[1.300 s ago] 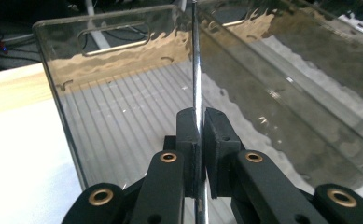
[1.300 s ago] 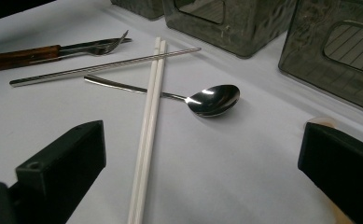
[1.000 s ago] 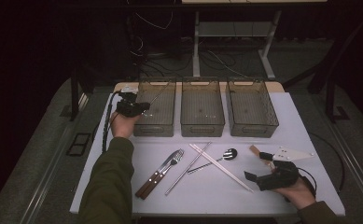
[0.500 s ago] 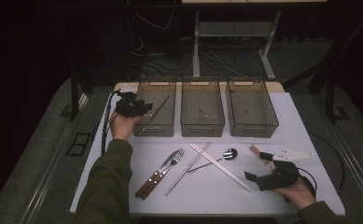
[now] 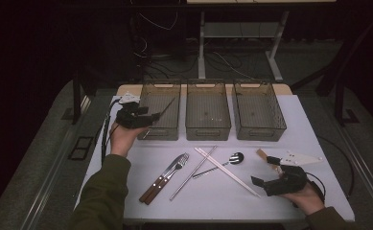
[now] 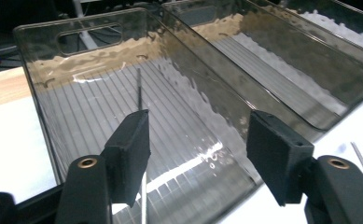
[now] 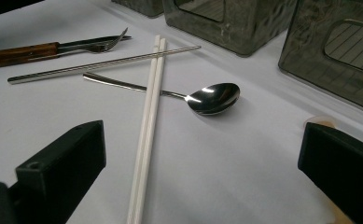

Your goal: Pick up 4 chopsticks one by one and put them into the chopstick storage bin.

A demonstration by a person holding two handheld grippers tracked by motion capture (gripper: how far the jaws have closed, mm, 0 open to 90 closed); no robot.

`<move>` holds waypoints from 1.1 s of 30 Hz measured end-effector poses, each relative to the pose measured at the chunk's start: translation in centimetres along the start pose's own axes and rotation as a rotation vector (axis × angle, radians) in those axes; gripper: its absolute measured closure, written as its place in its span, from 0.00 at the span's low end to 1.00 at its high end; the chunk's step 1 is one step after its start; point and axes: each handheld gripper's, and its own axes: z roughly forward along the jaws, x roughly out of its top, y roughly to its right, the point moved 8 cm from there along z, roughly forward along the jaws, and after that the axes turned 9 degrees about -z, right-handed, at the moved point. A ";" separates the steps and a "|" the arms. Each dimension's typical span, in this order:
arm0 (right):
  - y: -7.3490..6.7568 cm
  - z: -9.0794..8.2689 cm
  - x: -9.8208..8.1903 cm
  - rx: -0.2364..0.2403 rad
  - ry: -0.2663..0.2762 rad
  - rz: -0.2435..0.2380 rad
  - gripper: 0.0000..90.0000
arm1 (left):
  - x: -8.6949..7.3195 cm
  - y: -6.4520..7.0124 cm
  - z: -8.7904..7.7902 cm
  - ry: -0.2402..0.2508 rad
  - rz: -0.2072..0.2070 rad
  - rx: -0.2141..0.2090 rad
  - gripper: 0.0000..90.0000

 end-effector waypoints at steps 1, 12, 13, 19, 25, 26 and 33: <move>0.0 0.0 0.0 0.000 0.000 -0.001 0.01 | -0.2 0.2 -0.2 -0.004 0.003 -0.006 0.41; 0.0 0.2 0.1 0.022 0.012 0.011 0.01 | -3.0 3.1 -1.2 -0.001 0.037 -0.067 0.34; 0.0 0.2 0.1 0.022 0.013 0.013 0.01 | -3.3 3.4 -1.3 -0.002 0.037 -0.073 0.34; 0.6 0.2 0.1 0.021 0.013 0.022 0.01 | -5.1 5.1 -1.5 -0.014 0.064 -0.094 0.32; 0.7 0.2 0.1 0.010 0.015 0.021 0.01 | -7.0 6.8 -1.8 -0.036 0.086 -0.108 0.28; 0.7 0.1 0.2 0.009 0.016 0.020 0.01 | -7.2 7.1 -1.8 -0.036 0.087 -0.113 0.28; 0.4 0.1 0.1 0.008 0.012 0.019 0.01 | -8.7 8.8 -2.4 -0.046 0.109 -0.136 0.27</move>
